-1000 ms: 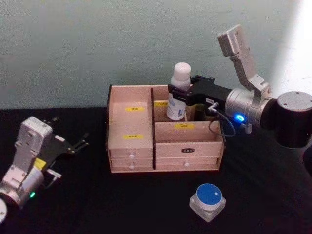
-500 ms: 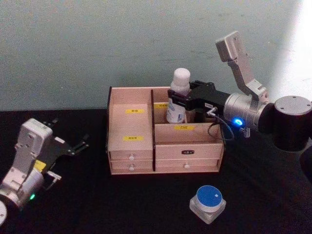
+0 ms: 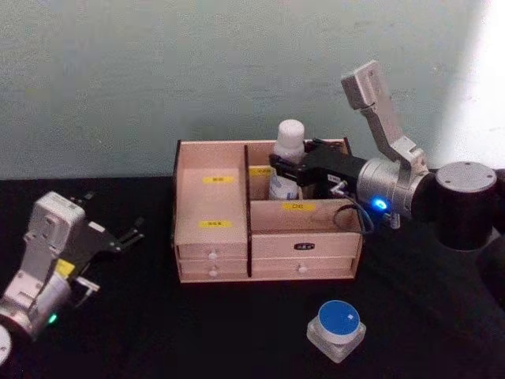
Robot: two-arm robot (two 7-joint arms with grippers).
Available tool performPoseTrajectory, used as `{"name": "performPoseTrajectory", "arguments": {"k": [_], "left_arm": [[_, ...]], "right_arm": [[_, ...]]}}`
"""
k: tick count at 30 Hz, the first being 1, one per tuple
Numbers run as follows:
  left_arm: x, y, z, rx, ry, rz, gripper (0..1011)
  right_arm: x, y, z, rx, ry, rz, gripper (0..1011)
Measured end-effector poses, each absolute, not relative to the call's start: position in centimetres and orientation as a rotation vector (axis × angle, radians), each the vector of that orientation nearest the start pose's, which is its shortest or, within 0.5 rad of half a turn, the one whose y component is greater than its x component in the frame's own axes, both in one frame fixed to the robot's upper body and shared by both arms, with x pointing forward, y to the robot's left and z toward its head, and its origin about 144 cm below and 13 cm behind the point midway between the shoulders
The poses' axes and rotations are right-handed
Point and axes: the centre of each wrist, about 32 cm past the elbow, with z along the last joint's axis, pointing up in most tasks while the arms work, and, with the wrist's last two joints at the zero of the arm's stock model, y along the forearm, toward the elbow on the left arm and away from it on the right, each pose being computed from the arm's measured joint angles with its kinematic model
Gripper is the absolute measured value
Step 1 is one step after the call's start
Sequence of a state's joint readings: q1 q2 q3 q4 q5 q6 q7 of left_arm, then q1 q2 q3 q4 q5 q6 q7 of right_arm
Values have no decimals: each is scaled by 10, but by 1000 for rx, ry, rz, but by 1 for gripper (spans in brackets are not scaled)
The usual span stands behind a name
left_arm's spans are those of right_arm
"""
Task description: Pick up the facial cleanser and watermelon frost from the table and place them into the tiered storage box.
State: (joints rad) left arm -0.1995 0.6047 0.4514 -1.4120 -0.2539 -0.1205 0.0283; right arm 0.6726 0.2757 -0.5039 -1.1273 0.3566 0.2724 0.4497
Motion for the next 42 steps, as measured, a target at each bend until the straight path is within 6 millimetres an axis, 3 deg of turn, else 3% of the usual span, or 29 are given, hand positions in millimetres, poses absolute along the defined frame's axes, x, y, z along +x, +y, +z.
{"name": "performPoseTrajectory", "arguments": {"k": [28,42], "left_arm": [[489,310,1140,304,-285,1248,1001],[489,310,1140,304,-285,1248,1002]], "right_arm": [[619,-205,1230,-287,46,-839,601],[619,-206,1231,-285,49,-839,963]]}}
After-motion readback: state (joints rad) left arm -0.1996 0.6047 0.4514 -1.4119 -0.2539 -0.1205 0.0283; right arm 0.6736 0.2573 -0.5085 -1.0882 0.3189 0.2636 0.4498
